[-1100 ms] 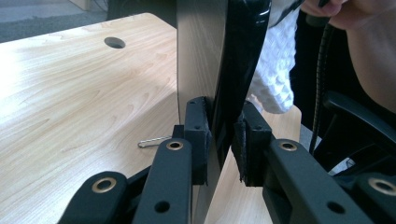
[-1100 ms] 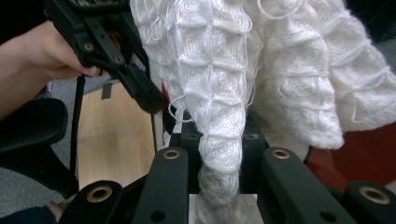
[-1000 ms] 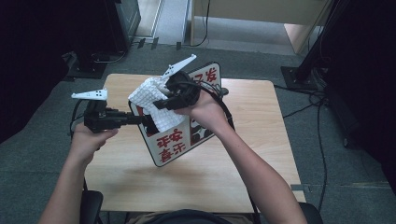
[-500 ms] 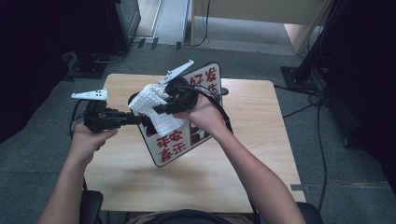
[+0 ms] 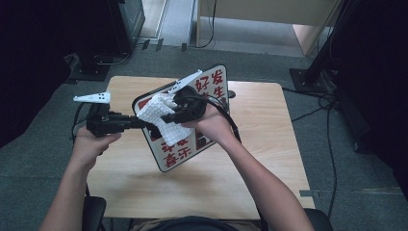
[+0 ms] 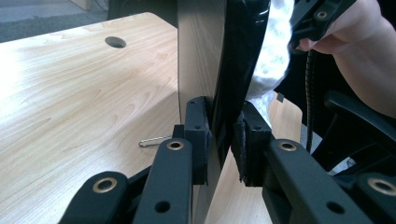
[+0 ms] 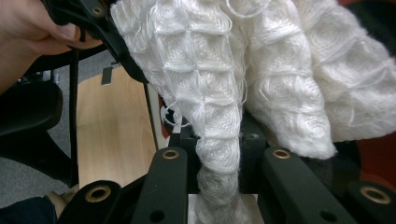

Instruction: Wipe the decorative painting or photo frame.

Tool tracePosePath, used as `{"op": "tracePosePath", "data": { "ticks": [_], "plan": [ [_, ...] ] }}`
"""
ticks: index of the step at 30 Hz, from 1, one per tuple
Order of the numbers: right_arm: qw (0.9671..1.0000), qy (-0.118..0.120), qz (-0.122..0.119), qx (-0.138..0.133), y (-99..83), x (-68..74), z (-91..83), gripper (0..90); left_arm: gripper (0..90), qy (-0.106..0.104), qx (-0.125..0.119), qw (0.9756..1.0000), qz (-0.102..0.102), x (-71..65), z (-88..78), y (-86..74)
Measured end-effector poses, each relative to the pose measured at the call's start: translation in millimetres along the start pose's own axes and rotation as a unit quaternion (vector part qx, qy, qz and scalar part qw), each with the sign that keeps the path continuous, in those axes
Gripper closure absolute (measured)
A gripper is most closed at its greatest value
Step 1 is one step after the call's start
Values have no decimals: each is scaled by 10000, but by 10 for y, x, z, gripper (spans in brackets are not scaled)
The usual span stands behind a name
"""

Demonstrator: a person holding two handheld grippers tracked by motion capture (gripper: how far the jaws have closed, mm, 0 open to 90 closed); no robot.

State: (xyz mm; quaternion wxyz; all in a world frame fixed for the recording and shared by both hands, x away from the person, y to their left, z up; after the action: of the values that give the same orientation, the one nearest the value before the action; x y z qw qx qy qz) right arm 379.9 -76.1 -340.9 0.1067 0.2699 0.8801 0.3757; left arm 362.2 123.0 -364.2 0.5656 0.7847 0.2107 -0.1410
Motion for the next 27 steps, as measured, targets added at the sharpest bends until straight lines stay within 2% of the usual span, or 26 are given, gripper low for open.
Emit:
{"op": "tracePosePath", "data": {
  "ticks": [11, 22, 27],
  "plan": [
    [9999, 39, 56, 136, -147, -2, 79, 777, 775, -7, -6, 10000, -4, 7, -3, -2],
    [9998, 80, -42, 166, -275, 1, 150, 778, 774, -12, -27, 10000, -19, 6, 0, 0],
    [9997, 145, 1, 200, -377, 5, 208, 779, 775, -14, -24, 10000, -9, 10, -4, -3]
  ]
}}
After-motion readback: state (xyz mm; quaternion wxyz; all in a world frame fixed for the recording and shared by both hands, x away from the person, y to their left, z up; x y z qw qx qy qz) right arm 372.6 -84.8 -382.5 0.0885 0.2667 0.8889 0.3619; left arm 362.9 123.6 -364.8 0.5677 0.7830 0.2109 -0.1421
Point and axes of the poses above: each handheld gripper's, and its own axes: z roughly forward along the jaws, y roughly out of its top, x roughly to its left, the point moved 5 cm from there along z, roughly forward along the jaws, and after that the axes turned 13 degrees about -y, right-handed, at the moved point
